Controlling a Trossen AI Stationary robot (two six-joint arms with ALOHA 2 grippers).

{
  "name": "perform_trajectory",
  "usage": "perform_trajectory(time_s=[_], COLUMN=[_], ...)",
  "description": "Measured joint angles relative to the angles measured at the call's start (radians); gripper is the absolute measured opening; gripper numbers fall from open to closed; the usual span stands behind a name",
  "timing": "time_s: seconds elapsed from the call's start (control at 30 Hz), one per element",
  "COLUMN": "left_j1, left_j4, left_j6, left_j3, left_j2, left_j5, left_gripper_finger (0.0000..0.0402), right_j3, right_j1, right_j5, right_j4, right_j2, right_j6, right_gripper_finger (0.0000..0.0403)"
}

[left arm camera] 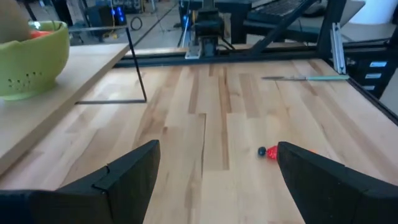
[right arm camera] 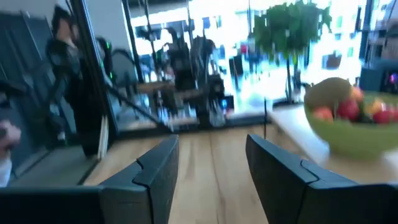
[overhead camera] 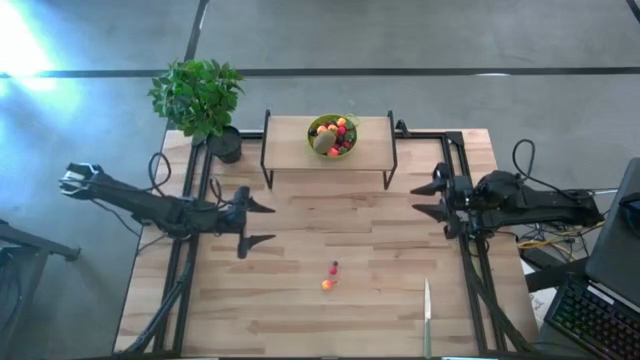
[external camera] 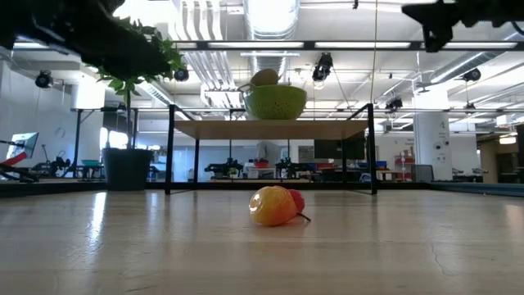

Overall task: Pick & Place Fruit
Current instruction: Put the yellow peach into the green strainer bowl on the shelf

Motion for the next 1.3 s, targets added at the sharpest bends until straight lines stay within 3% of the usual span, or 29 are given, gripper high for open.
perform_trajectory(time_s=[0.2,0.5,0.63,0.93,1.3], left_j1=[0.0,0.0,0.001,0.001,0.001], left_j4=[0.054,0.085,0.084,0.08,0.076], left_j6=[0.01,0.092,0.092,0.09,0.089], left_j3=[-0.077,-0.127,-0.147,-0.167,-0.167], left_j2=[-0.037,-0.045,-0.045,-0.042,-0.041], left_j5=[0.0,-0.034,-0.086,-0.087,-0.087], left_gripper_finger=[0.0328,0.0328,0.0328,0.0328,0.0328], right_j3=[0.0,0.057,0.126,0.311,0.532], right_j1=[0.001,0.03,0.084,0.261,0.384], right_j5=[0.0,-0.005,-0.007,0.001,0.006], right_j4=[0.148,0.165,0.164,0.117,0.088], right_j2=[0.118,0.359,0.476,0.753,1.123], right_j6=[-0.043,-0.061,-0.076,-0.126,-0.166], right_gripper_finger=[0.018,0.0156,0.0147,0.0137,0.0162])
